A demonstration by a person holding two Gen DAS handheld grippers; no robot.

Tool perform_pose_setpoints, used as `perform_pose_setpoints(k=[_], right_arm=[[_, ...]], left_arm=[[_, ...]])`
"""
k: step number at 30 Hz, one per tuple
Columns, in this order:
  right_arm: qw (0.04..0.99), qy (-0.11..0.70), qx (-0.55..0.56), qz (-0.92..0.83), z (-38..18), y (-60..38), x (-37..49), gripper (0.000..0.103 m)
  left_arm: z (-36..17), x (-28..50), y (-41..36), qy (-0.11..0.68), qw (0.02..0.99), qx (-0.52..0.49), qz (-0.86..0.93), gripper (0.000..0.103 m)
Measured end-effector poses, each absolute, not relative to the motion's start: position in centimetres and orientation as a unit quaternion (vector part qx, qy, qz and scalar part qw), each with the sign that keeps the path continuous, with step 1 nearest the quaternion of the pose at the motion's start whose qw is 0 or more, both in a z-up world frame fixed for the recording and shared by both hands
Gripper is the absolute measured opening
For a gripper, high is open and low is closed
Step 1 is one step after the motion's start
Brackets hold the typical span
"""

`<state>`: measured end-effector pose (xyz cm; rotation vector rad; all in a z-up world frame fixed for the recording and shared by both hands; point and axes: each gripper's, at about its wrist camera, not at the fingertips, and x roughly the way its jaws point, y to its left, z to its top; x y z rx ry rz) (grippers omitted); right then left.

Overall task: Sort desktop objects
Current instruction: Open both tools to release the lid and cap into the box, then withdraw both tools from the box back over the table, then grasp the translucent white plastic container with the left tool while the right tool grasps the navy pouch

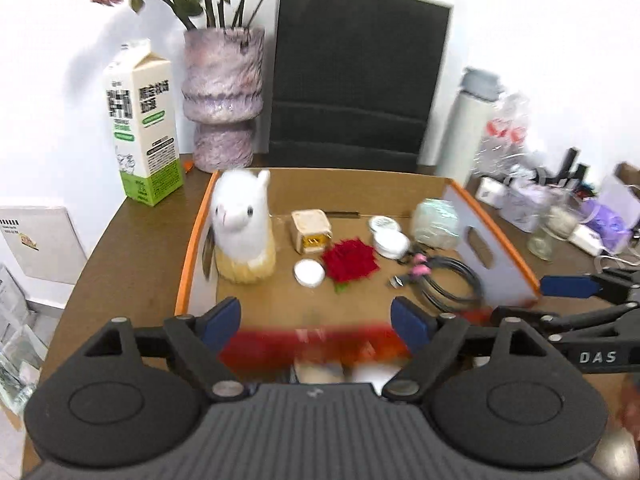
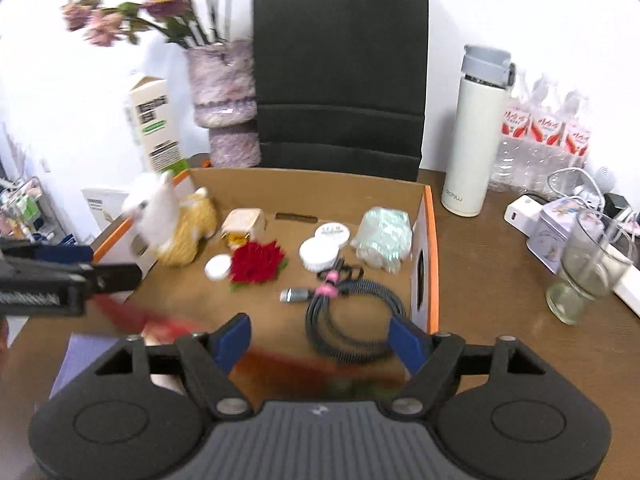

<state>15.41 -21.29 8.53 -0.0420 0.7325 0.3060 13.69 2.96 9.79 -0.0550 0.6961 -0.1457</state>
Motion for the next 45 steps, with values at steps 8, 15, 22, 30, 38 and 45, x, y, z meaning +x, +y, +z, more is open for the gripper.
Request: perform_pose_setpoints(k=[8,15,22,30,38,45], right_arm=[[0.929,0.317,-0.053,0.184,5.1,-21.5,4.8,0.081],[0.935,0.314,-0.003,0.165,2.1,-22.0,-1.7,0.082],[0.946,0.287,-0.050,0.140,1.3,-21.1,-7.8,0.086],[0.948,0.279,-0.074,0.131,1.5,-21.2,-7.9,0.086],[0.933,0.253,-0.139,0.217,2.0,-19.2,-3.6,0.086],[0.896,0.249,-0.254,0.265,1.4,-15.6,2.8,0.085]], left_arm=[[6.2,0.9,3.1,0.295,0.950,-0.072,-0.070,0.091],[3.8,-5.0,2.9,0.285,0.956,-0.065,-0.029,0.091],[3.2,-8.5,2.6,0.283,0.957,-0.060,-0.024,0.091],[2.3,-8.4,1.0,0.294,0.953,-0.051,-0.057,0.091],[4.9,-2.5,1.1,0.260,0.961,-0.005,-0.092,0.091],[5.1,6.1,0.9,0.286,0.947,-0.024,-0.144,0.086]])
